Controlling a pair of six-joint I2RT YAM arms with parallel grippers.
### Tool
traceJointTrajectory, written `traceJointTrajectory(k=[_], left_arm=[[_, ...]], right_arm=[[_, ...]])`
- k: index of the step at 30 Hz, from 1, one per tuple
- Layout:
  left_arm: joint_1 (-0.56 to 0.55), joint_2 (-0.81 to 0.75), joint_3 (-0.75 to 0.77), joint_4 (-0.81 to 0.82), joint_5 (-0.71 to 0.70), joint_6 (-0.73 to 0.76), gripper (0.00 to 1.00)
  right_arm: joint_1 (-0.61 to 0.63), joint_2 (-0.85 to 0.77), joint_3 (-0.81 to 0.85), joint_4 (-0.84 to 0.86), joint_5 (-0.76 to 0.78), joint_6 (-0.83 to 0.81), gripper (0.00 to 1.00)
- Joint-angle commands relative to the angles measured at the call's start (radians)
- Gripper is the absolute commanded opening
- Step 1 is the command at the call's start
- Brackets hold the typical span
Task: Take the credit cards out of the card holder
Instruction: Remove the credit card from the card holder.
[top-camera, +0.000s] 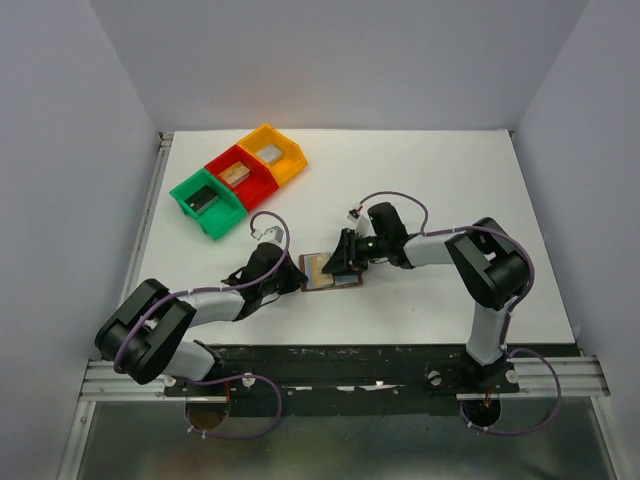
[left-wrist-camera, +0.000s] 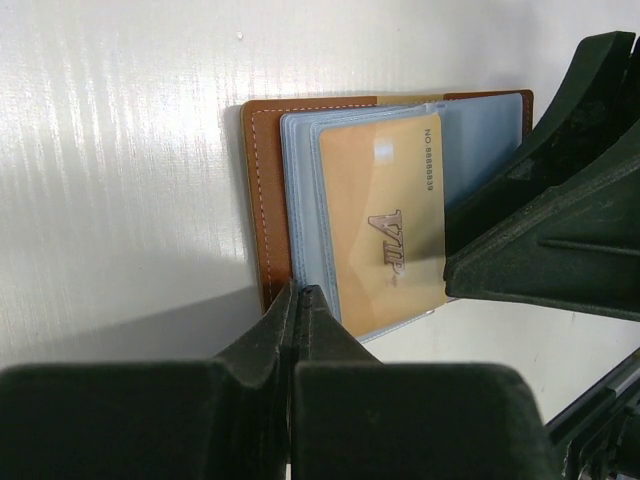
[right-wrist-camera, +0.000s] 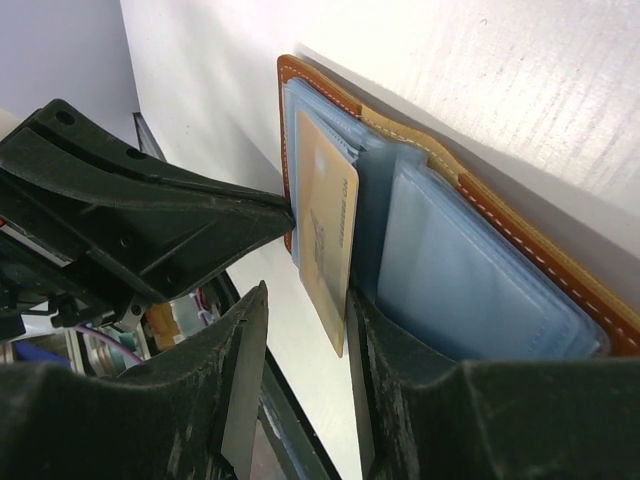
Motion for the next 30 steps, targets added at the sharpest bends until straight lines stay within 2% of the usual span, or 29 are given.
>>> traceJointTrajectory(k=[1, 13, 30], left_arm=[[0.007, 0.014, -0.030, -0.106, -0.053, 0.008, 0.00], [0.005, 0.078, 0.000, -0.050, 0.024, 0.026, 0.00], [0.002, 0.115, 0.009, 0.014, 0.072, 0.035, 0.00]], right_arm=[[-0.013, -0.029, -0.022, 0.012, 0.012, -0.009, 0.45], [-0.014, 0.009, -0.022, 0.166, -0.083, 0.066, 0.46], [0.009, 0.069, 0.047, 0.120, -0.091, 0.069, 0.48]])
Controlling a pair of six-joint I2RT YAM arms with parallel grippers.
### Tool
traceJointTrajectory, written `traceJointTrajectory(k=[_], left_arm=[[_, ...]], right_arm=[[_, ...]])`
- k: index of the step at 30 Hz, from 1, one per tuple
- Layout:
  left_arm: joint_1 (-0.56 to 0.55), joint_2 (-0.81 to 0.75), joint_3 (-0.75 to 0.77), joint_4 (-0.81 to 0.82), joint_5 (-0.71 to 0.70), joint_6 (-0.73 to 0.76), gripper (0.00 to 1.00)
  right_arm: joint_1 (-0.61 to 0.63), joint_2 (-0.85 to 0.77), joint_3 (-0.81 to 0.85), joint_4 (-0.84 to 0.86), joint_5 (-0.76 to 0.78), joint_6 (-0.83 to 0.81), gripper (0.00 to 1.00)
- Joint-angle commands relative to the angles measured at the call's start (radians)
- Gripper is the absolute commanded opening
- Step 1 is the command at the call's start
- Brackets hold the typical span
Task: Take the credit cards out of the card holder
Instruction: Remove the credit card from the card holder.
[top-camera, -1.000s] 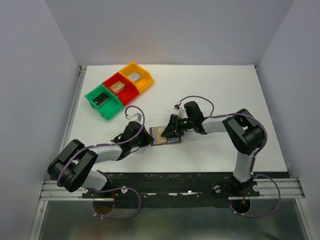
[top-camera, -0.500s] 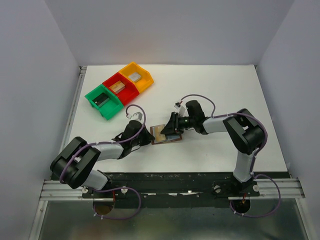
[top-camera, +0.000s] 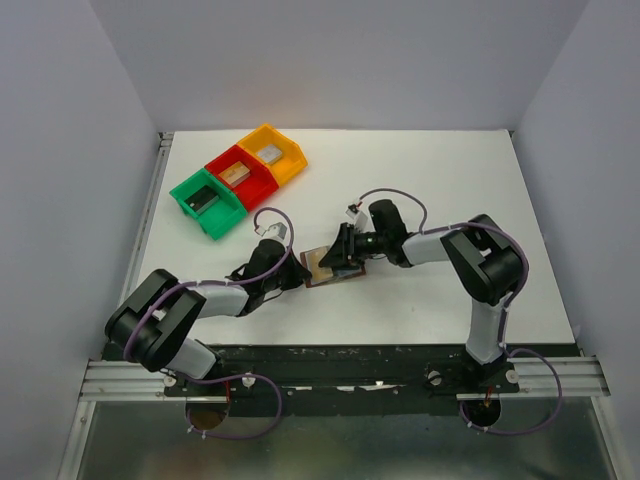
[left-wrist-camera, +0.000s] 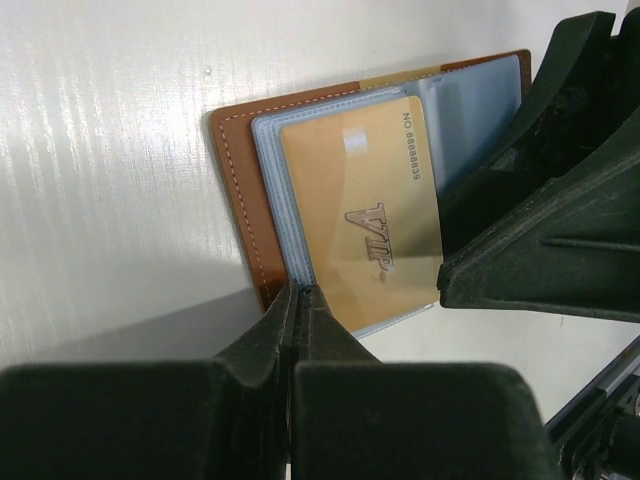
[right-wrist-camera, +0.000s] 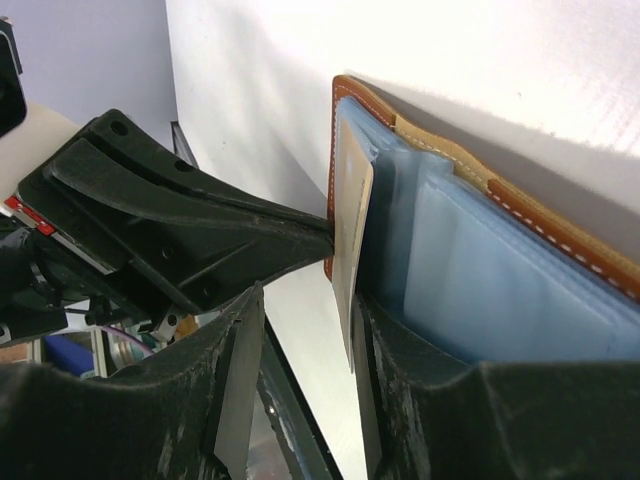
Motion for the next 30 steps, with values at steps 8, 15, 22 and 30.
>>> traceJointTrajectory(k=[8, 15, 22, 30], left_arm=[[-0.010, 0.044, -0.015, -0.042, 0.044, 0.032, 0.00], [-0.010, 0.038, -0.025, -0.032, 0.038, 0.031, 0.00], [-0.009, 0.035, -0.026, -0.028, 0.035, 0.028, 0.00], [-0.012, 0.026, -0.032, -0.055, 0.012, 0.006, 0.00]], right_arm=[[0.039, 0.053, 0.085, -0.046, -0.033, -0.011, 0.49], [0.053, 0.077, 0.116, -0.110, -0.036, -0.049, 0.49], [0.071, 0.089, 0.130, -0.149, -0.039, -0.080, 0.49], [0.074, 0.065, 0.141, -0.218, -0.044, -0.129, 0.49]])
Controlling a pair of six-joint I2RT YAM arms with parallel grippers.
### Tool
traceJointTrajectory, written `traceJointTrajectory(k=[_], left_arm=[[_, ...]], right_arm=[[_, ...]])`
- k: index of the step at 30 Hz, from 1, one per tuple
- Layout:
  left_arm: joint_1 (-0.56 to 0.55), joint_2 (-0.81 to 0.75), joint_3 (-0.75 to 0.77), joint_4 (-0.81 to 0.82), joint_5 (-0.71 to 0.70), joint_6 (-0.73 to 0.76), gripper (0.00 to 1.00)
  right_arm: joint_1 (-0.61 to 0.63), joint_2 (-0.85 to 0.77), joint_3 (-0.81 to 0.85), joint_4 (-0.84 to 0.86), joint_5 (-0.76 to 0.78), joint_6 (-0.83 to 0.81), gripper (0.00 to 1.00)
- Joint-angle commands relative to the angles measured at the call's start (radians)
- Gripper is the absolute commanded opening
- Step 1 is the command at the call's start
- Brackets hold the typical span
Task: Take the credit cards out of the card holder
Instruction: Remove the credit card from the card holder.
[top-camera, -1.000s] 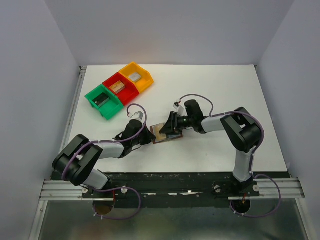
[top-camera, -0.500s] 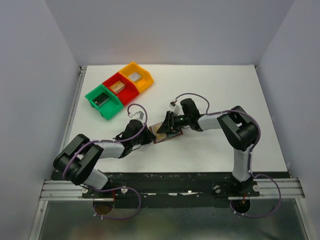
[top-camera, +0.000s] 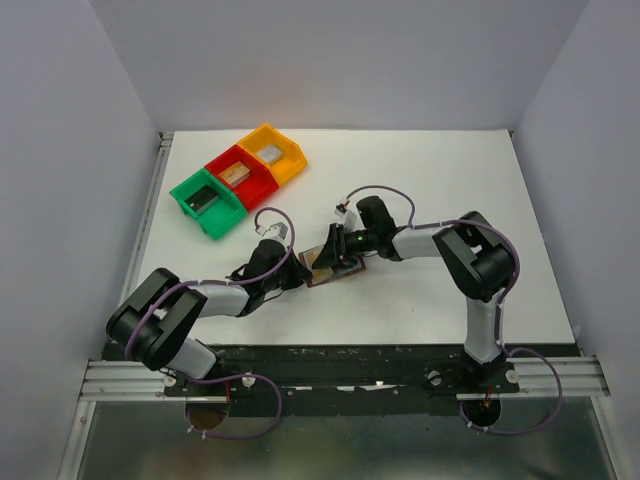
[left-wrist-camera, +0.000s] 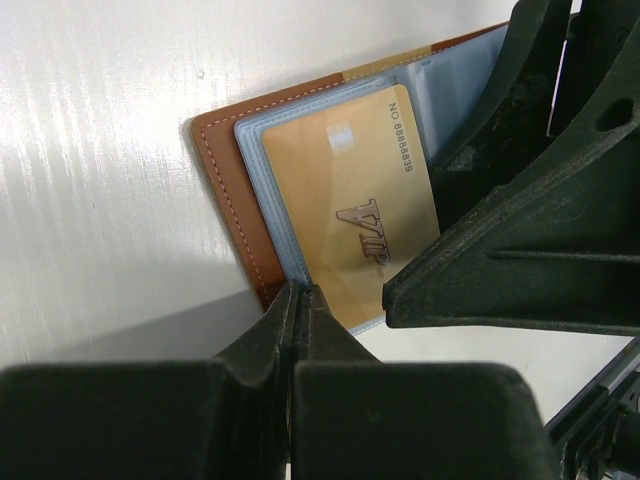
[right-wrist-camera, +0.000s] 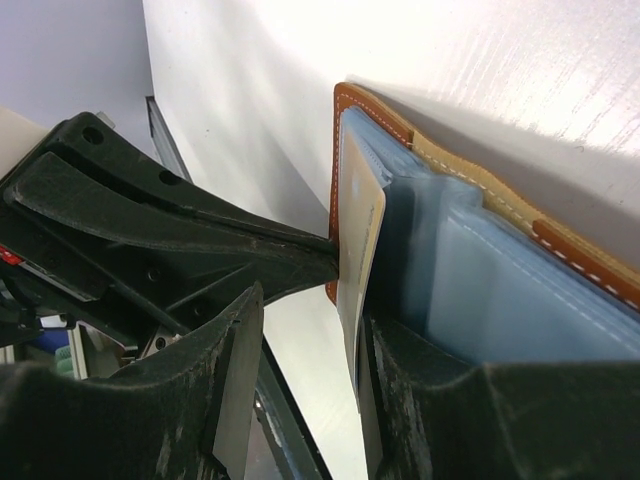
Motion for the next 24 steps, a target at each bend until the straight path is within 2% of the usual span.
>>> traceJointTrajectory(k=[1, 7, 24], left_arm=[[-0.010, 0.015, -0.030, -0.090, -0.011, -0.009, 0.00], [-0.010, 0.005, -0.036, -0.125, -0.040, -0.038, 0.00], [-0.005, 0.001, -0.047, -0.173, -0.074, -0.075, 0.00]], right_arm=[[0.031, -0.006, 0.018, -0.100, -0.031, -0.056, 0.49], [0.029, -0.047, 0.012, -0.155, 0.018, -0.076, 0.49], [0.014, -0.113, -0.028, -0.166, 0.058, -0.067, 0.48]])
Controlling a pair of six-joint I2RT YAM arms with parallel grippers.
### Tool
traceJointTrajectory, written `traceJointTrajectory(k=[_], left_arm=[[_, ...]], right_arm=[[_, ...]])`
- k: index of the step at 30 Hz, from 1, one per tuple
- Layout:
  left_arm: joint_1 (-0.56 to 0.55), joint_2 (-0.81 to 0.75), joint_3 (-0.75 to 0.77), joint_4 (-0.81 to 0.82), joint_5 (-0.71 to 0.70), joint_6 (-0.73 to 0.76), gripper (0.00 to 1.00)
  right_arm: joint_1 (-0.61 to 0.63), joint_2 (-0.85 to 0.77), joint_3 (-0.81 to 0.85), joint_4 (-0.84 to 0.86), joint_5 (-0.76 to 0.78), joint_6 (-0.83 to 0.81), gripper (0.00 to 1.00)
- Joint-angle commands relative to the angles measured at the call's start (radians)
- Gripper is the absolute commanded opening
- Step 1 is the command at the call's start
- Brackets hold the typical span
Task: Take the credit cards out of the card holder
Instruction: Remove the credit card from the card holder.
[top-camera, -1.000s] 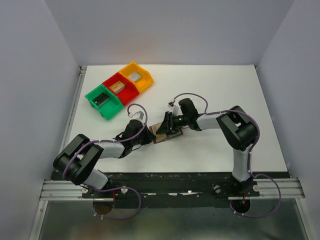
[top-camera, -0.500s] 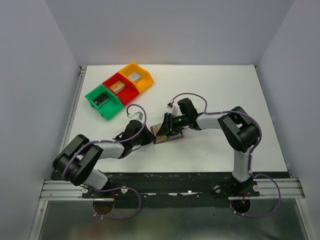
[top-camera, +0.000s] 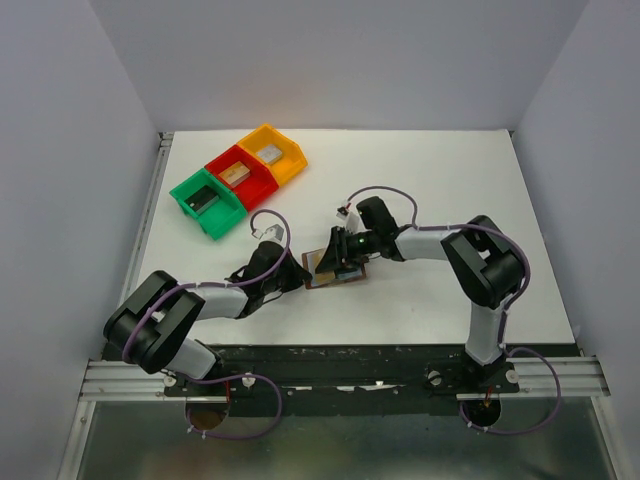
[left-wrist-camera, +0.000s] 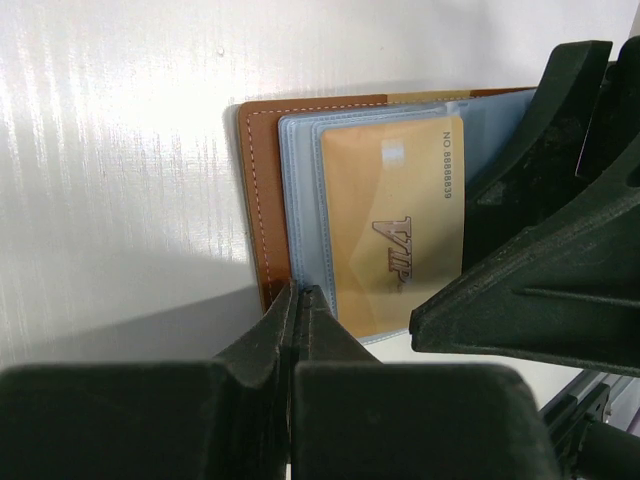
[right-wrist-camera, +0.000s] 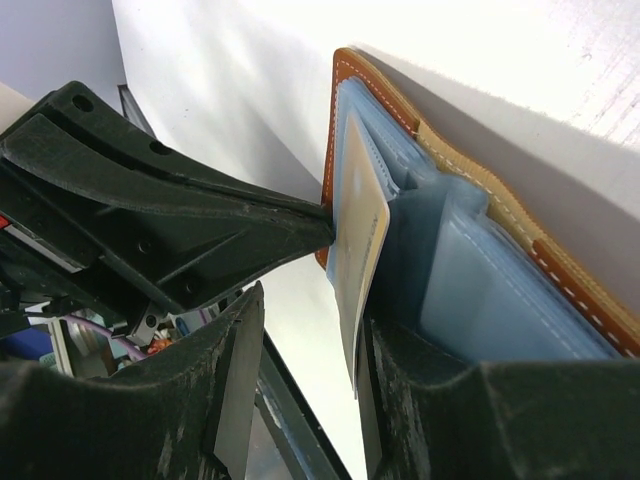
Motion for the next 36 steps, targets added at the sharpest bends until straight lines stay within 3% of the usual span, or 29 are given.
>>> traceJointTrajectory(k=[1, 36], left_arm=[[0.000, 0.020, -0.034, -0.150, -0.045, 0.008, 0.00], [0.017, 0.032, -0.042, -0.152, -0.045, 0.000, 0.00]], right_arm=[[0.002, -0.051, -0.025, -0.023, 0.014, -0.016, 0.48], [-0.059, -0.134, -0.105, -0.014, 0.061, -0.016, 0.39]])
